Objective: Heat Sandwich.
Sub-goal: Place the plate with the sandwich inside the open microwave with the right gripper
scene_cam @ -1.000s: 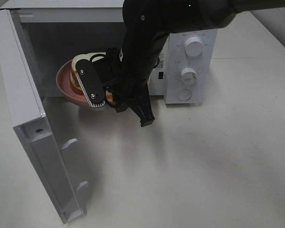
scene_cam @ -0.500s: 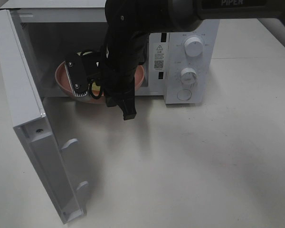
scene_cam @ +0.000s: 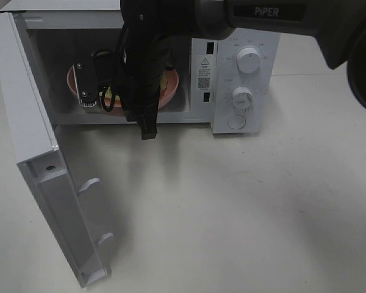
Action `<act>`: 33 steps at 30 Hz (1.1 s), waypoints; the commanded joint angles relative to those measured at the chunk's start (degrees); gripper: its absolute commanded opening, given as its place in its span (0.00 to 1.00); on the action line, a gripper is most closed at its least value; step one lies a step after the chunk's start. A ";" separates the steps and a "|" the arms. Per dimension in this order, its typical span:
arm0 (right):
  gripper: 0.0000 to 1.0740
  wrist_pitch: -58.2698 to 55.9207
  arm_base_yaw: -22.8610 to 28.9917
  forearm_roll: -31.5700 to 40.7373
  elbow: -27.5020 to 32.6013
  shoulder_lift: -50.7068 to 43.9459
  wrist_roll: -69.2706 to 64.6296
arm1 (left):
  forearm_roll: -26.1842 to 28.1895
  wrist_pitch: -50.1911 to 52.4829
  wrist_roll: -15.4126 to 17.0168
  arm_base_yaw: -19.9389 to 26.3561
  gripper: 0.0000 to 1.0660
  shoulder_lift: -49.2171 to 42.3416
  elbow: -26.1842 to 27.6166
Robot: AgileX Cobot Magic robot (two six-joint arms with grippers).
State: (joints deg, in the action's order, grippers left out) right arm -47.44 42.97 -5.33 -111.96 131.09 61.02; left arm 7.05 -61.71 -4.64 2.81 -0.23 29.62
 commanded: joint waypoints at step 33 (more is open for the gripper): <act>0.02 3.84 -3.27 -2.29 -13.29 8.54 -0.23 | 0.17 0.57 0.29 0.29 0.92 -1.15 -0.06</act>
State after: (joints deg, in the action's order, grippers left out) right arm -45.72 40.05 -6.82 -124.39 139.63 60.79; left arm 7.05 -61.71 -4.64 2.81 -0.23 29.62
